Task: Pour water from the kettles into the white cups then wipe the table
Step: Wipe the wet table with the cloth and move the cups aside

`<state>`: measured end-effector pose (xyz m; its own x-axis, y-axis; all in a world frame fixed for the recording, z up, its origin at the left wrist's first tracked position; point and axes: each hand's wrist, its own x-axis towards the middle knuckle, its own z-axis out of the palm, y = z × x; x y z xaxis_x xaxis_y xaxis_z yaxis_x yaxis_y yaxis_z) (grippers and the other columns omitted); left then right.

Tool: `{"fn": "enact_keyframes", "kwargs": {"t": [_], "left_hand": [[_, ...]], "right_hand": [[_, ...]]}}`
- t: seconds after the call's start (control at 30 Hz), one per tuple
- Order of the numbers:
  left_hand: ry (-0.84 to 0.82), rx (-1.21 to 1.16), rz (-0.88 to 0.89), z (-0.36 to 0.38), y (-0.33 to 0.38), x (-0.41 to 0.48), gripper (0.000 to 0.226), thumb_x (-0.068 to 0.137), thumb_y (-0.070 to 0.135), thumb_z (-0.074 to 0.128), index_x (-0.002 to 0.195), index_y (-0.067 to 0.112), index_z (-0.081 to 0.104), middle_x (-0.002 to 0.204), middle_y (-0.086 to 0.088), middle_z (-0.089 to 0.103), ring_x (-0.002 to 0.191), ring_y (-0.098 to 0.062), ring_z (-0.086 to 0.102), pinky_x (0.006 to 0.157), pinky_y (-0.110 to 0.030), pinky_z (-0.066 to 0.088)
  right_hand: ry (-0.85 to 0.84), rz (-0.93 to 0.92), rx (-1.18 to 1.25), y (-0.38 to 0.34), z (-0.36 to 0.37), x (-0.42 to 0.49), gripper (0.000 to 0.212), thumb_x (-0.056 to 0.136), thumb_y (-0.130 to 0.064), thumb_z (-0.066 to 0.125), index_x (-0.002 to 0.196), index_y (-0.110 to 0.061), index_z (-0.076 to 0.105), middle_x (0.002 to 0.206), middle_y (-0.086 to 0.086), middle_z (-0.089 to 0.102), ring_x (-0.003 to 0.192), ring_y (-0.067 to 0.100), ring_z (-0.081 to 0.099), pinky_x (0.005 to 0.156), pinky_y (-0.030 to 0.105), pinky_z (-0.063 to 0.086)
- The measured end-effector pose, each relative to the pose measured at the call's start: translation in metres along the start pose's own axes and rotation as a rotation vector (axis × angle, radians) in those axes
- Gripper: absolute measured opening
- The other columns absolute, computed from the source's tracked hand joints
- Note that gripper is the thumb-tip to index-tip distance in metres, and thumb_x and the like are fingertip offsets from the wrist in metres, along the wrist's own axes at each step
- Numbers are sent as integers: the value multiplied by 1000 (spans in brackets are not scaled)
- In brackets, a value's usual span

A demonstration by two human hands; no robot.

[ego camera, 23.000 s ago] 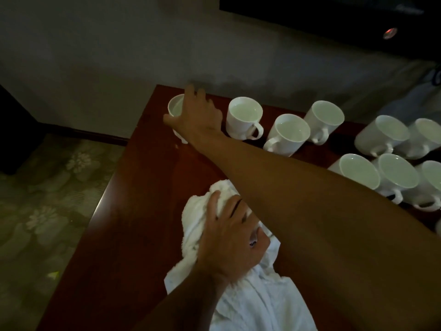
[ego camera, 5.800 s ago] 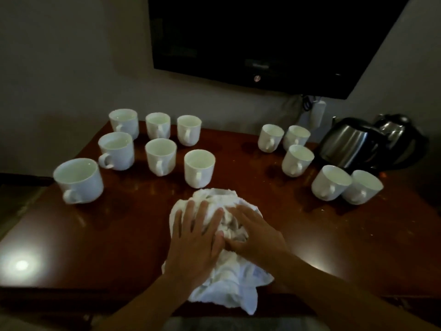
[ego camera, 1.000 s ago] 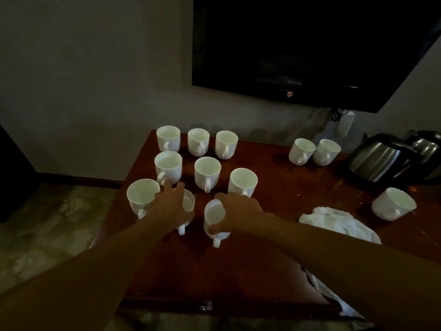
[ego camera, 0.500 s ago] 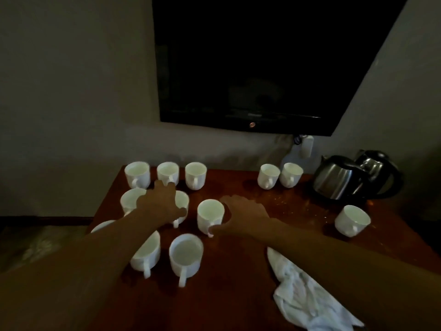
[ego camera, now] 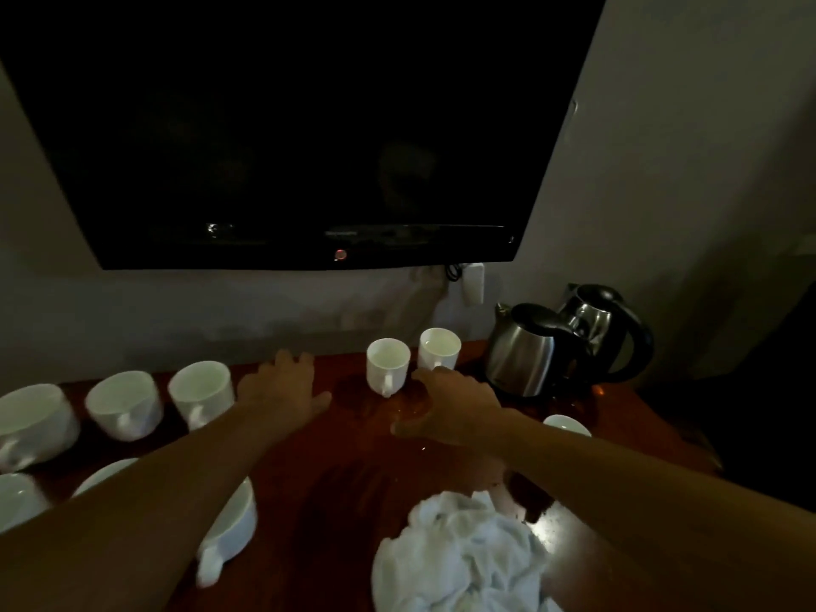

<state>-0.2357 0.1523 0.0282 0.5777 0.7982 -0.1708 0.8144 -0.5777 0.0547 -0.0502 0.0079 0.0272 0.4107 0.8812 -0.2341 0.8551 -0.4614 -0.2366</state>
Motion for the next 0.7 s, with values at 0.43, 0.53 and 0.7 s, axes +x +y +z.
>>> {"fn": "enact_keyframes", "kwargs": {"t": [0.43, 0.53, 0.7], "left_hand": [[-117, -4, 108, 38, 86, 147, 93, 82, 83, 42, 151, 25, 21, 150, -4, 35, 128, -27, 48, 94, -43, 45], [-161, 4, 122, 46, 101, 162, 99, 78, 81, 52, 152, 25, 16, 150, -4, 34, 126, -26, 50, 93, -41, 48], [-193, -24, 123, 56, 110, 174, 91, 77, 61, 70, 148, 24, 26, 141, -6, 36, 120, -28, 52, 86, -37, 50]], "right_hand": [[29, 27, 17, 111, -20, 141, 90, 75, -70, 73, 146, -24, 41, 139, 2, 57, 119, 25, 58, 94, 42, 49], [18, 23, 12, 115, -15, 165, 89, 73, -72, 72, 141, -23, 43, 133, 1, 58, 114, 23, 59, 88, 40, 48], [-17, 16, 25, 112, -2, 190, 91, 73, -69, 75, 142, -23, 40, 133, 2, 57, 115, 23, 58, 90, 40, 51]]}}
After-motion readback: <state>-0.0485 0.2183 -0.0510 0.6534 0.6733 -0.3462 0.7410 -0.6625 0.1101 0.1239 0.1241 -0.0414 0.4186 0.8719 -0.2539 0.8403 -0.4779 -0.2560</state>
